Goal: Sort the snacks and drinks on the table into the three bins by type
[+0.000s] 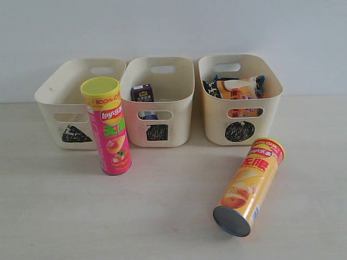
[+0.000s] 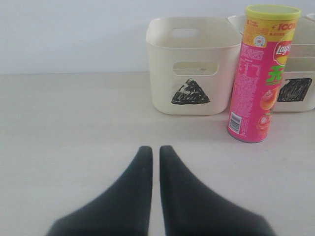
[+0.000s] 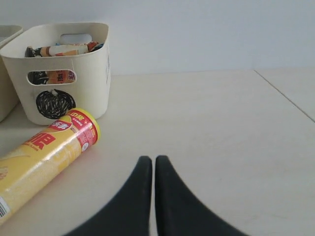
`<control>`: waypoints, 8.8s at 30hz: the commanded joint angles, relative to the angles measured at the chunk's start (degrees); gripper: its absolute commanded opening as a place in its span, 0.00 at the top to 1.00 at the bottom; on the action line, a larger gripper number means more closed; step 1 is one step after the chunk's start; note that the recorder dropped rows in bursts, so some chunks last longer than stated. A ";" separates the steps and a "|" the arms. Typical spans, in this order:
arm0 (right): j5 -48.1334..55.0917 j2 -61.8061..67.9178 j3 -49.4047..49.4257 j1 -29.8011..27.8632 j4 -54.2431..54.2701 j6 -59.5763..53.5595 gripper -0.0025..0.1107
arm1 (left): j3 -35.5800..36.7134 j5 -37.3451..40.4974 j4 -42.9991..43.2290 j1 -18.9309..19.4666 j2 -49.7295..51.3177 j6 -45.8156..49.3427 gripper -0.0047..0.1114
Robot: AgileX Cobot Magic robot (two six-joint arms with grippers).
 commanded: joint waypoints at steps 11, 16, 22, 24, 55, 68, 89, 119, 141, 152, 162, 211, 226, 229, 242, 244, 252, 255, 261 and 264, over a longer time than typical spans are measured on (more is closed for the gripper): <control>3.49 -0.38 0.28 0.01 -0.34 0.00 0.98 | -0.16 -0.47 -0.22 0.05 -0.17 -0.71 0.92; 3.49 -0.38 0.28 0.01 -0.33 0.00 0.98 | -0.16 -0.47 -0.22 0.05 -0.17 -0.71 0.92; 3.49 -0.38 0.28 0.01 -0.33 0.00 0.98 | -0.16 -0.47 0.08 0.05 -0.17 -0.71 0.92; 3.49 -0.38 0.28 0.01 -0.33 0.00 0.98 | -0.16 -0.47 0.08 0.05 -0.17 -0.71 0.92; 3.49 -0.38 0.28 0.01 -0.33 0.00 0.98 | -16.89 -31.83 2.36 -0.07 22.88 -12.77 0.92; 3.39 -0.38 0.28 0.01 -0.33 0.00 0.98 | -27.58 -46.53 22.58 -0.45 63.34 -24.56 0.92; 3.39 -0.38 0.28 0.01 -0.33 0.00 0.98 | -22.26 -72.76 9.90 -16.23 96.04 -1.49 0.77; 3.39 -0.38 0.28 0.01 -0.33 0.00 0.98 | -40.62 -71.64 10.14 -16.21 112.05 -5.19 0.05; 3.39 -0.38 0.28 0.01 -0.33 0.00 0.98 | -40.05 -64.01 10.53 -16.21 107.33 -9.22 0.92; 3.39 -0.38 0.28 0.01 -0.33 0.00 0.98 | -40.37 -49.46 10.76 -16.21 91.88 -11.86 0.92; 3.26 -0.38 0.28 0.01 -0.33 0.00 0.98 | -54.39 -23.37 10.76 -16.21 86.84 -11.60 0.92; 3.26 -0.38 0.28 0.01 -0.33 0.00 0.98 | -111.23 10.62 10.92 -9.41 128.35 -4.98 0.19; 3.38 -0.38 0.28 0.01 -0.33 0.00 0.98 | -110.91 21.88 10.54 -9.41 119.30 3.79 0.72; 3.38 -0.38 0.28 0.01 -0.33 0.00 0.98 | -109.60 26.14 8.57 -9.55 116.91 7.86 0.91; 3.38 -0.38 0.28 0.01 -0.33 0.00 0.98 | -90.45 25.27 -9.66 -9.55 102.02 23.87 0.92; 3.38 -0.38 0.28 0.01 -0.33 0.00 0.98 | -86.51 23.61 -15.99 -9.69 99.25 28.66 0.92; 3.38 -0.38 0.28 0.01 -0.33 0.00 0.98 | -76.34 17.58 -23.76 -16.26 93.56 37.24 0.92; 3.38 -0.38 0.28 0.01 -0.33 0.00 0.98 | -76.22 17.84 -23.76 -20.81 93.66 37.13 0.92; 3.38 -0.38 0.28 0.01 -0.33 0.00 0.98 | -76.22 17.50 -23.76 -29.68 93.66 36.74 0.92; 3.38 -0.38 0.28 0.01 -0.33 0.00 0.98 | -76.22 16.88 -23.58 -33.19 93.66 35.16 0.92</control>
